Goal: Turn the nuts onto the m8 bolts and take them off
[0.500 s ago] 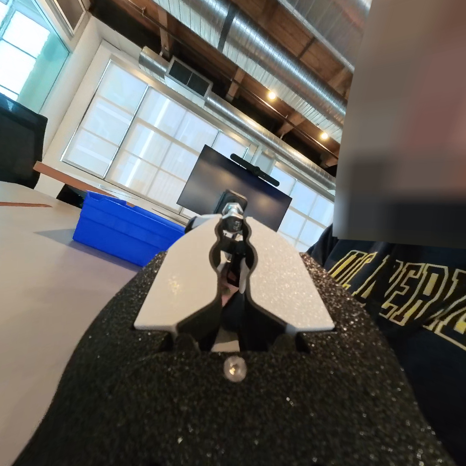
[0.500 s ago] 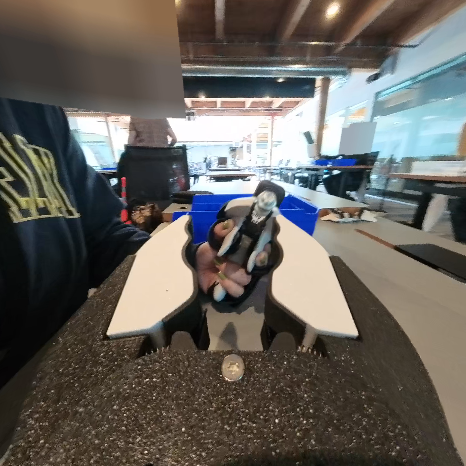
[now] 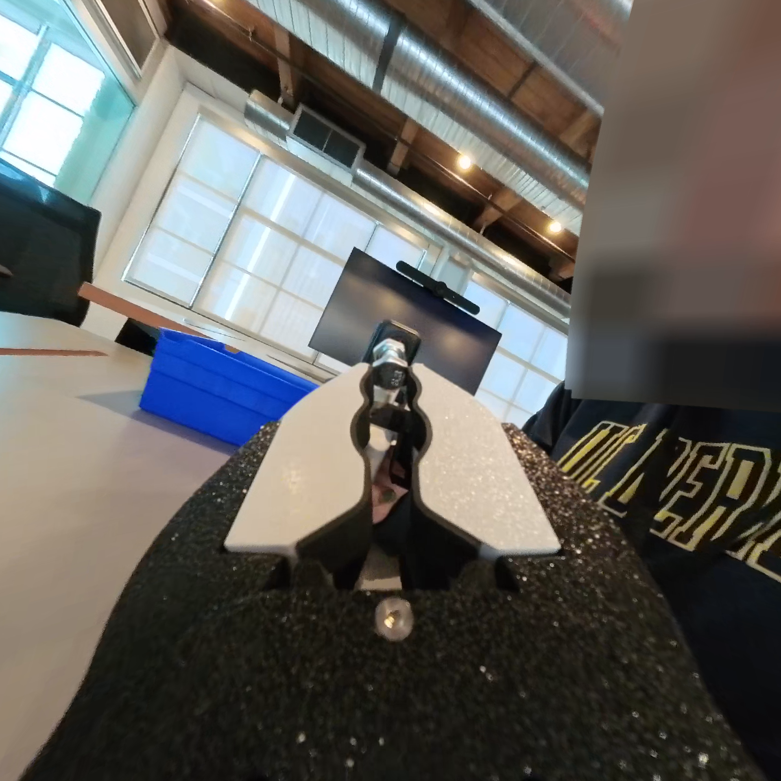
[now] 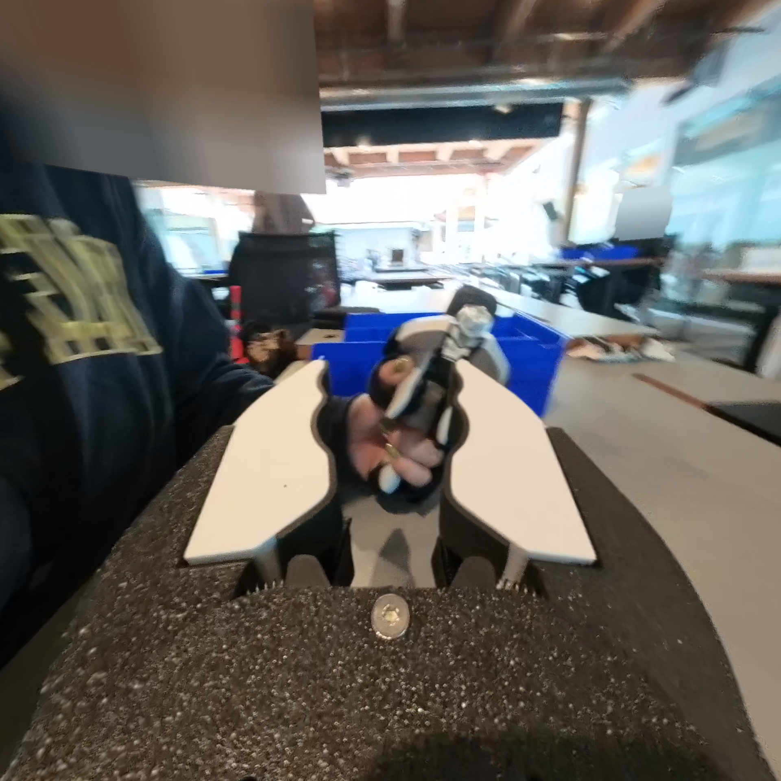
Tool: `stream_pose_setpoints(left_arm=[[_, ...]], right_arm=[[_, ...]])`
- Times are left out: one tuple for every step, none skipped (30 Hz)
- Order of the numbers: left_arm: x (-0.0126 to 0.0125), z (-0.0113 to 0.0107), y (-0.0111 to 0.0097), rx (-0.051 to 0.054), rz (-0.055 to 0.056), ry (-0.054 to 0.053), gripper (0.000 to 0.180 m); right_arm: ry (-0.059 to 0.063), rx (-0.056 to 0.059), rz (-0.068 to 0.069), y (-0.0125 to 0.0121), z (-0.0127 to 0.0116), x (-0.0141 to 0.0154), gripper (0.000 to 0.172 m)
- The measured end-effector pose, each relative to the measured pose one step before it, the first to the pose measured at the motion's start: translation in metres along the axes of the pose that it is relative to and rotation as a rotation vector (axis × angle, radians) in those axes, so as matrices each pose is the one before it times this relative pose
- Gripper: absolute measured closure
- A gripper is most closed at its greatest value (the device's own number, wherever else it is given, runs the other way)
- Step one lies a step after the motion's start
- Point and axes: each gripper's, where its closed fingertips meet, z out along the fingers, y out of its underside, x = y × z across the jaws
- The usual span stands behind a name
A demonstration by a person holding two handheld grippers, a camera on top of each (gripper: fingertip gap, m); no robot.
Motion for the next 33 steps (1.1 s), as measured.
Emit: stream_pose_setpoints(left_arm=[[-0.00155, -0.00150, -0.00074, -0.0028, -0.0011, -0.0078, 0.167], [-0.00151, -0.00019, 0.00167, -0.0147, 0.0011, -0.0088, 0.167], [-0.00087, 0.00109, 0.00310, -0.0209, 0.0044, -0.0063, 0.167], [-0.00022, 0.00168, 0.00369, -0.0230, 0.0036, -0.0024, 0.167], [0.00023, 0.00207, 0.00360, -0.0222, 0.0023, -0.0003, 0.167], [0.00000, 0.00191, 0.00362, -0.0234, 0.0033, -0.0017, 0.166], [-0.00006, 0.00169, 0.00337, -0.0215, 0.0076, -0.0038, 0.167], [0.00028, 0.00118, 0.00218, -0.0144, 0.0061, -0.0012, 0.167], [0.00093, 0.00109, 0.00114, -0.0078, 0.0012, 0.0049, 0.167], [0.00086, 0.00067, 0.00069, -0.0038, 0.0006, 0.0052, 0.167], [0.00040, 0.00043, 0.00050, -0.0023, 0.0004, 0.0024, 0.167], [0.00044, 0.00036, 0.00036, -0.0015, -0.0011, 0.0035, 0.167], [0.00081, 0.00027, 0.00014, -0.0006, -0.0009, 0.0051, 0.167], [0.00040, 0.00041, 0.00035, -0.0013, 0.0002, 0.0023, 0.167], [0.00016, 0.00032, 0.00033, -0.0018, 0.0019, 0.0002, 0.167], [0.00044, 0.00026, 0.00036, -0.0021, -0.0005, 0.0027, 0.167], [0.00016, 0.00024, 0.00025, -0.0006, -0.0034, 0.0026, 0.167], [-0.00003, 0.00008, 0.00019, 0.0003, -0.0031, 0.0006, 0.167], [-0.00009, 0.00027, 0.00058, -0.0027, -0.0038, 0.0008, 0.167], [-0.00018, 0.00030, 0.00091, -0.0054, -0.0036, 0.0002, 0.167], [-0.00024, 0.00045, 0.00086, -0.0036, 0.0001, -0.0009, 0.167], [0.00000, 0.00033, 0.00030, -0.0007, 0.0010, -0.0002, 0.167], [0.00015, -0.00010, -0.00053, 0.0037, 0.0015, 0.0000, 0.167], [0.00023, -0.00070, -0.00145, 0.0100, 0.0017, 0.0008, 0.167], [0.00028, -0.00120, -0.00221, 0.0134, -0.0013, 0.0025, 0.167], [-0.00009, -0.00132, -0.00227, 0.0146, -0.0031, 0.0008, 0.167], [-0.00090, -0.00115, -0.00129, 0.0068, -0.0041, -0.0042, 0.167], [-0.00102, -0.00072, 0.00037, -0.0043, -0.0033, -0.0044, 0.167], [-0.00065, 0.00015, 0.00123, -0.0086, -0.0004, -0.0030, 0.167], [0.00005, 0.00075, 0.00136, -0.0084, 0.0013, -0.0002, 0.167], [0.00048, 0.00122, 0.00179, -0.0096, 0.0006, 0.0022, 0.167], [0.00008, 0.00119, 0.00199, -0.0114, 0.0007, 0.0001, 0.167], [-0.00024, 0.00119, 0.00204, -0.0115, 0.0022, -0.0023, 0.167]], right_arm=[[0.0351, -0.0064, -0.0005, 0.00115, 0.00009, 0.00512, 0.116], [0.0296, -0.0045, -0.0076, 0.00090, -0.00035, 0.00399, 0.117], [0.0398, 0.0010, -0.0064, 0.00004, -0.00070, 0.00545, 0.120], [0.0258, 0.0059, -0.0029, -0.00073, -0.00095, 0.00376, 0.124], [0.0005, 0.0057, -0.0012, -0.00104, -0.00106, 0.00029, 0.129], [0.0117, 0.0025, 0.0052, -0.00092, -0.00104, 0.00217, 0.133], [0.0157, 0.0008, 0.0052, -0.00057, -0.00098, 0.00268, 0.136], [0.0007, 0.0063, 0.0009, -0.00116, -0.00107, 0.00051, 0.138], [0.0042, 0.0103, 0.0033, -0.00172, -0.00088, 0.00081, 0.140], [0.0008, 0.0097, 0.0036, -0.00150, -0.00065, 0.00033, 0.143], [-0.0052, 0.0039, 0.0007, -0.00058, -0.00042, -0.00064, 0.146], [0.0015, -0.0028, -0.0009, 0.00039, -0.00010, 0.00025, 0.149], [0.0057, -0.0053, -0.0035, 0.00072, 0.00010, 0.00073, 0.149], [0.0008, -0.0021, -0.0038, 0.00038, 0.00017, -0.00017, 0.149], [0.0018, 0.0014, -0.0017, -0.00013, 0.00024, -0.00007, 0.147], [0.0009, 0.0057, -0.0027, -0.00082, -0.00005, -0.00014, 0.143], [-0.0094, 0.0108, -0.0070, -0.00150, -0.00027, -0.00160, 0.143], [-0.0086, 0.0123, -0.0069, -0.00194, -0.00033, -0.00169, 0.143], [-0.0102, 0.0084, -0.0055, -0.00136, -0.00017, -0.00175, 0.142], [-0.0117, 0.0049, -0.0027, -0.00097, 0.00016, -0.00191, 0.141], [-0.0092, 0.0008, -0.0010, -0.00024, 0.00026, -0.00144, 0.139], [-0.0078, -0.0054, -0.0011, 0.00082, 0.00039, -0.00121, 0.138], [-0.0031, -0.0109, -0.0004, 0.00169, 0.00028, -0.00046, 0.138], [-0.0008, -0.0144, 0.0019, 0.00229, 0.00023, 0.00015, 0.139], [-0.0002, -0.0197, 0.0059, 0.00297, 0.00000, 0.00063, 0.141], [-0.0035, -0.0253, 0.0093, 0.00361, -0.00005, 0.00053, 0.143], [0.0098, -0.0123, 0.0075, 0.00174, 0.00009, 0.00195, 0.143], [0.0130, 0.0112, -0.0037, -0.00140, -0.00009, 0.00143, 0.141], [0.0037, 0.0175, -0.0131, -0.00233, -0.00038, -0.00044, 0.141], [0.0077, 0.0089, -0.0127, -0.00147, -0.00011, 0.00016, 0.142], [0.0055, -0.0020, -0.0077, -0.00017, 0.00014, 0.00022, 0.142], [-0.0019, -0.0024, -0.0036, 0.00005, 0.00004, -0.00041, 0.143], [0.0014, 0.0025, -0.0001, -0.00037, -0.00004, 0.00002, 0.145]])
